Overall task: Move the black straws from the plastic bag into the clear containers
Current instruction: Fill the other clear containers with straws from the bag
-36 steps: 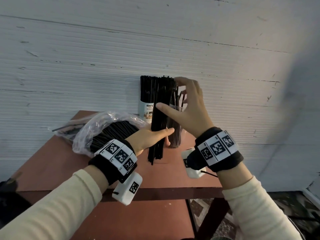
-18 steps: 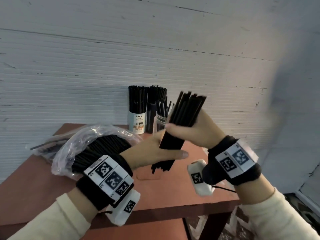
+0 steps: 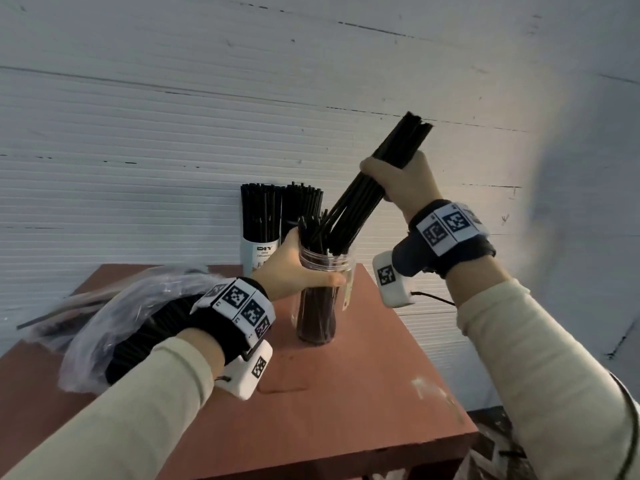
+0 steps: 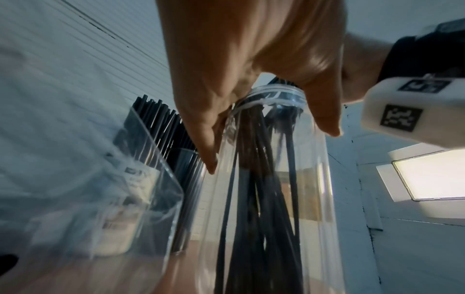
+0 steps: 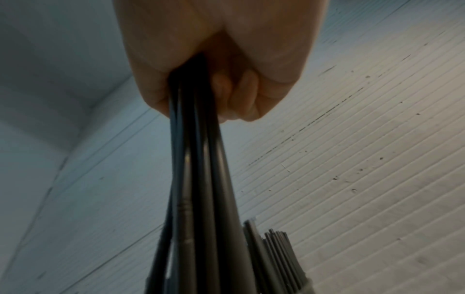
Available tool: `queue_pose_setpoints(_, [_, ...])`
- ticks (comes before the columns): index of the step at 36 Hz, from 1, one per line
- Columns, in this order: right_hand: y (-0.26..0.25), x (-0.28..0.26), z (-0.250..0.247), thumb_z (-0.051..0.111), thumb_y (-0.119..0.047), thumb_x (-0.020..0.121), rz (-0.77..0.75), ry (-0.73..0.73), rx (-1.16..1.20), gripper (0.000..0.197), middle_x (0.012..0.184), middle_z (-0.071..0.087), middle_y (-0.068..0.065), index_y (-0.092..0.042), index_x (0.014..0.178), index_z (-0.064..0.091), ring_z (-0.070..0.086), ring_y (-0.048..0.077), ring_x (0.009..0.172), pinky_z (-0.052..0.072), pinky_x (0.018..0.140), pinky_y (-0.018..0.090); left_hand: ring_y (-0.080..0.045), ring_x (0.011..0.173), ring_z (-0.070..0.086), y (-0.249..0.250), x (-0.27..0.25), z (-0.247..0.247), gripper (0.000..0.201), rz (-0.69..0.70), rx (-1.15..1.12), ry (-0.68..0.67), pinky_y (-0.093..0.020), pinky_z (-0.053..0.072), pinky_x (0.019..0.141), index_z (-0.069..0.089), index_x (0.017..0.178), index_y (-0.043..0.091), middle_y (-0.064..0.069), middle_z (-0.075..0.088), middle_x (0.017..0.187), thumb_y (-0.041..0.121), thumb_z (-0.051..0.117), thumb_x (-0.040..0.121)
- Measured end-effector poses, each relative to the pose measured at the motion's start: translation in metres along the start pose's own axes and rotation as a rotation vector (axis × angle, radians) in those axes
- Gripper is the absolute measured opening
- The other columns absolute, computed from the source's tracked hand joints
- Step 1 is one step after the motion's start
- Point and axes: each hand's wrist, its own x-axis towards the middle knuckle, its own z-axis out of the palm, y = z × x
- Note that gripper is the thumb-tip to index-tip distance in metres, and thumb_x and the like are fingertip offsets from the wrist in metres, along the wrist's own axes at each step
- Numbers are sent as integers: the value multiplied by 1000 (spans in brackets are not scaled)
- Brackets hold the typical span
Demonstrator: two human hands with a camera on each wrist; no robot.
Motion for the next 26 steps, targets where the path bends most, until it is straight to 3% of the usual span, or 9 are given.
queue_pose_setpoints(4, [12, 7, 8, 67, -15, 78, 62, -47, -60, 20, 64, 46, 5, -11, 69, 50, 45, 16, 56, 35, 51, 26, 11, 94, 57, -2, -2, 1, 81, 1, -9, 6, -6, 42, 69, 38, 130, 32, 20, 61, 107, 30, 89, 67])
queue_pose_setpoints(8, [15, 6, 17, 67, -16, 78, 80, -134, -146, 20, 60, 43, 0, -11, 70, 50, 41, 11, 48, 33, 47, 23, 9, 96, 59, -5, -1, 2, 82, -5, -26, 23, -7, 43, 70, 40, 132, 31, 18, 63, 108, 27, 90, 66])
queue_pose_setpoints(12, [12, 0, 24, 70, -25, 80, 116, -369, -263, 24, 59, 45, 7, -12, 68, 53, 40, 16, 49, 32, 46, 25, 6, 101, 58, -7, 1, 0, 88, -11, -25, 31, -11, 42, 77, 37, 137, 28, 18, 62, 111, 27, 90, 66])
queue_pose_setpoints(14, [11, -7, 25, 72, -34, 81, 116, -491, -344, 33, 50, 45, 0, -13, 64, 53, 39, 14, 44, 33, 45, 23, 7, 101, 56, -6, 1, 0, 89, -9, -16, 22, -12, 42, 79, 36, 137, 28, 19, 60, 111, 28, 90, 66])
queue_pose_setpoints(17, [13, -16, 24, 74, -45, 80, 105, -517, -358, 29, 44, 51, -14, -23, 68, 58, 45, 2, 42, 37, 50, 18, 4, 104, 57, -7, 1, 1, 88, -7, -2, 25, -19, 45, 89, 37, 137, 27, 18, 60, 113, 29, 90, 66])
queue_pose_setpoints(19, [17, -21, 22, 73, -51, 78, 90, -475, -339, 25, 60, 60, -20, -29, 82, 62, 53, -4, 55, 38, 59, 16, -1, 107, 59, -8, 1, 1, 88, -4, 15, 29, -24, 43, 95, 38, 137, 27, 16, 60, 115, 30, 90, 66])
queue_pose_setpoints(21, [24, -25, 22, 73, -56, 75, 50, -341, -356, 44, 90, 60, -14, -26, 104, 60, 54, -1, 76, 39, 68, 19, -3, 108, 58, -7, 2, 1, 89, -5, 31, 28, -24, 41, 97, 37, 138, 26, 16, 60, 115, 30, 90, 66])
queue_pose_setpoints(24, [31, -33, 27, 73, -46, 80, -151, -151, -310, 61, 122, 51, -6, -26, 131, 46, 50, 7, 101, 40, 77, 14, 1, 102, 56, -6, 2, 2, 87, -8, 29, 32, -22, 39, 94, 37, 137, 26, 21, 57, 109, 29, 89, 68])
queue_pose_setpoints(26, [34, -37, 33, 67, -36, 88, -275, -180, -286, 55, 136, 47, -5, -25, 138, 43, 47, 8, 118, 41, 92, 17, -1, 106, 57, -6, 1, 3, 88, -11, 25, 30, -25, 41, 98, 37, 139, 24, 19, 58, 112, 30, 89, 68])
